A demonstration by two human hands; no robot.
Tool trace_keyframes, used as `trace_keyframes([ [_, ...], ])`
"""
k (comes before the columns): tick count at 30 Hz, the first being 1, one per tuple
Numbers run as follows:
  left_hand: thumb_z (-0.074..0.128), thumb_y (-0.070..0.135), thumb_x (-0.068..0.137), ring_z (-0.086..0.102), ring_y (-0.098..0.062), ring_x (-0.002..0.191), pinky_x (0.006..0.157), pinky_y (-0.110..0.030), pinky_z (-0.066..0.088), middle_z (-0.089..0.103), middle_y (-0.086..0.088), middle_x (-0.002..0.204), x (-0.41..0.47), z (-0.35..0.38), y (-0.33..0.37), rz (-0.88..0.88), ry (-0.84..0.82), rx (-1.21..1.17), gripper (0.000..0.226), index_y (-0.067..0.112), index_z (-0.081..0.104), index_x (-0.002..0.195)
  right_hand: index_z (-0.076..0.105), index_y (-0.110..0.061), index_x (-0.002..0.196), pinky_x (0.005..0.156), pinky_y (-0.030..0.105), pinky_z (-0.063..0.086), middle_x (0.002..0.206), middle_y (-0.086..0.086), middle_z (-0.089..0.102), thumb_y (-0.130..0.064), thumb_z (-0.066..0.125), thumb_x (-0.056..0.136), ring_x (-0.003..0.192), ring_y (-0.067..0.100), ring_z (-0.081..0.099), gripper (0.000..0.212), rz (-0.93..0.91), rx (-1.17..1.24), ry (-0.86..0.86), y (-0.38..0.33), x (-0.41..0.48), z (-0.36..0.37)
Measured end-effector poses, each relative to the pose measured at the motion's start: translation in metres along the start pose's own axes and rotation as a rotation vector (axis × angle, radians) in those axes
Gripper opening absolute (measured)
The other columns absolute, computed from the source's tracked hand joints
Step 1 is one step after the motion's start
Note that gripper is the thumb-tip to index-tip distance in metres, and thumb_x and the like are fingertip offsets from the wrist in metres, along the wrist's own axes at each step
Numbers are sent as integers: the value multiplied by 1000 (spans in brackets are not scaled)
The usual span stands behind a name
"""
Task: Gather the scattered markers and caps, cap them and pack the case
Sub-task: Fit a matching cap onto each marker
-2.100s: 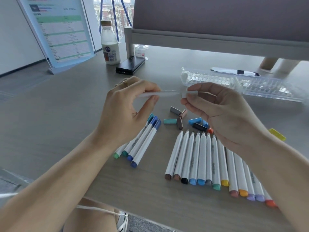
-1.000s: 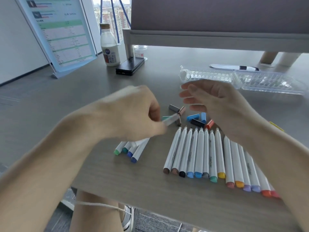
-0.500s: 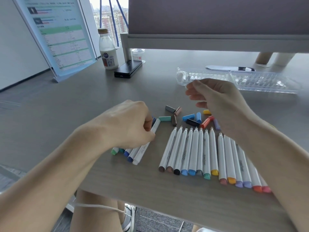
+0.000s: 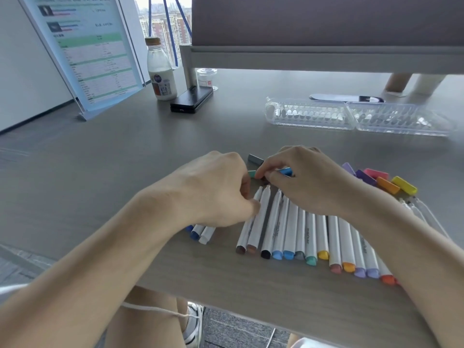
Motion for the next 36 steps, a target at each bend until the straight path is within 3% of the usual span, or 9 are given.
trace_keyframes([
  [5,72,51,82,65,-14,66,57,-27,50,67,6,67,2,0,-1,-4,-16,0,31,23,70,71,75,-40,106,103,36,42,114,-14,70,-26,51,100,110,15,58,28,5,-33,22,2,1,1],
  [8,72,53,80,63,-17,59,55,-31,54,65,3,60,3,4,0,-3,-7,26,36,18,70,70,75,-42,100,100,37,45,110,-13,71,-24,52,97,106,17,61,29,16,-42,40,4,2,0],
  [16,72,56,79,63,-17,58,54,-30,53,63,4,57,3,3,-3,-8,-14,38,39,18,71,72,76,-40,102,90,32,49,109,-18,71,-12,53,95,103,12,62,37,47,-6,48,8,3,-1],
  [19,73,55,80,65,-17,60,57,-31,56,64,5,58,3,3,-3,-18,-33,29,38,19,71,71,74,-37,109,92,31,50,104,-21,72,-9,49,97,105,8,62,39,61,95,68,9,3,-9],
  [23,70,47,78,63,-21,55,57,-40,60,58,4,49,3,3,0,-27,-48,30,37,12,67,65,71,-32,97,84,45,59,94,-17,75,-7,46,96,95,18,71,36,136,278,205,23,7,-27],
  [26,67,43,78,54,-20,51,56,-40,58,52,3,47,2,2,1,-52,-54,-3,36,10,66,64,74,-28,90,87,49,59,86,-16,75,-7,47,92,89,27,73,35,175,305,255,29,7,-35],
  [30,67,43,81,54,-13,50,49,-27,46,58,4,50,4,-8,-3,-64,-29,-135,35,14,70,61,76,-29,87,86,43,58,83,-16,74,-9,53,93,86,26,74,31,194,287,220,31,7,-38],
  [33,69,40,86,39,-8,39,49,-24,36,45,6,43,7,-15,-6,-46,0,-237,40,11,65,58,76,-29,87,85,48,60,79,-22,73,-11,52,96,85,31,75,32,200,274,175,31,6,-36],
  [36,69,40,89,36,-11,45,53,-26,35,42,3,49,11,-16,-6,-25,6,-343,41,8,69,64,77,-26,83,83,40,59,76,-19,74,-12,45,101,86,20,73,39,228,302,164,33,9,-35],
])
Point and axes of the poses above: each hand's wrist, its own x-axis towards the middle knuckle, its own z-axis out of the palm, y = z × x, the point moved 2 cm from there along x, towards the middle knuckle
